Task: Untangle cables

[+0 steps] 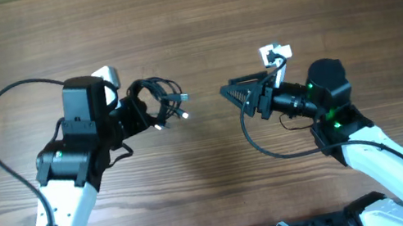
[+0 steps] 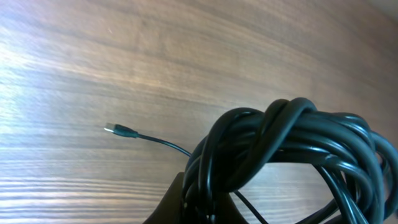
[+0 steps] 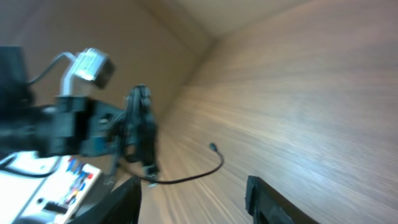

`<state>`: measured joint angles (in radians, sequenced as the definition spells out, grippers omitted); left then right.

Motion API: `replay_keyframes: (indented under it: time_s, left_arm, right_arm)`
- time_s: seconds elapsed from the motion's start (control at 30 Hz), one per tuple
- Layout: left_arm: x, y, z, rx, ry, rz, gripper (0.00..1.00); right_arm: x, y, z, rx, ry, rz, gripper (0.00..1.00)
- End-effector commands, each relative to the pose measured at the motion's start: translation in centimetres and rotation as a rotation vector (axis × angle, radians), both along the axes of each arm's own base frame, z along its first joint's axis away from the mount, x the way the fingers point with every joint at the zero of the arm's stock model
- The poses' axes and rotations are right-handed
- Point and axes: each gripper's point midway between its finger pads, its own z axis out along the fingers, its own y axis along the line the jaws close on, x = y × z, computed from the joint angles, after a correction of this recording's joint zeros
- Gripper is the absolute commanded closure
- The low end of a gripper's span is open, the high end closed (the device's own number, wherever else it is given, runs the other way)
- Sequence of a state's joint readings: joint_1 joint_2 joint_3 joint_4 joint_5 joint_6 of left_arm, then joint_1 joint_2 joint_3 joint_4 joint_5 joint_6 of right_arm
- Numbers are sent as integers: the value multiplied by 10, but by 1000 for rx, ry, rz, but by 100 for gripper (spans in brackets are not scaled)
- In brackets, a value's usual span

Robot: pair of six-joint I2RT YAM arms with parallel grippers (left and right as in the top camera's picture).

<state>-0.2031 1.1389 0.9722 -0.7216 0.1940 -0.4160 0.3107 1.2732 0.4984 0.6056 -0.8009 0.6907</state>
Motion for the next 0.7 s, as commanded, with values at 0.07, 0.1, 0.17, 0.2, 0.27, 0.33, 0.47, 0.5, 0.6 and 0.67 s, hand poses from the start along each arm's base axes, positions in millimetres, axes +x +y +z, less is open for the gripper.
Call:
replay_keyframes:
  time_s: [0.07, 0.1, 0.17, 0.2, 0.27, 0.33, 0.47, 0.5, 0.6, 0.67]
  left_arm:
    - [0, -4, 7, 143, -91, -122, 96]
    - [-2, -8, 6, 164, -98, -153, 96]
    - [-3, -13, 4, 221, -114, -186, 96]
    - [-3, -13, 4, 256, -122, -189, 96]
    - [-3, -13, 4, 329, -141, -189, 96]
    - [-3, -13, 5, 380, -157, -184, 96]
    - [-2, -16, 7, 409, -176, -179, 96]
    - [-1, -16, 8, 406, -179, -178, 96]
    - [3, -19, 7, 400, -187, -173, 96]
    - [6, -21, 7, 380, -188, -157, 96]
  right_arm:
    - [-19, 15, 35, 76, -103, 124, 45]
    - [-18, 17, 38, 80, -121, 113, 45]
    - [-15, 20, 41, 70, -153, 91, 45]
    - [-14, 21, 42, 59, -176, 84, 44]
    - [-4, 20, 46, 28, -212, 45, 44]
    - [8, 19, 52, -17, -236, 13, 44]
    - [23, 19, 56, -180, -240, 5, 39]
    - [23, 19, 56, -210, -239, 13, 38]
    - [17, 24, 51, -310, -232, 49, 33]
    - [9, 32, 43, -352, -229, 71, 32]
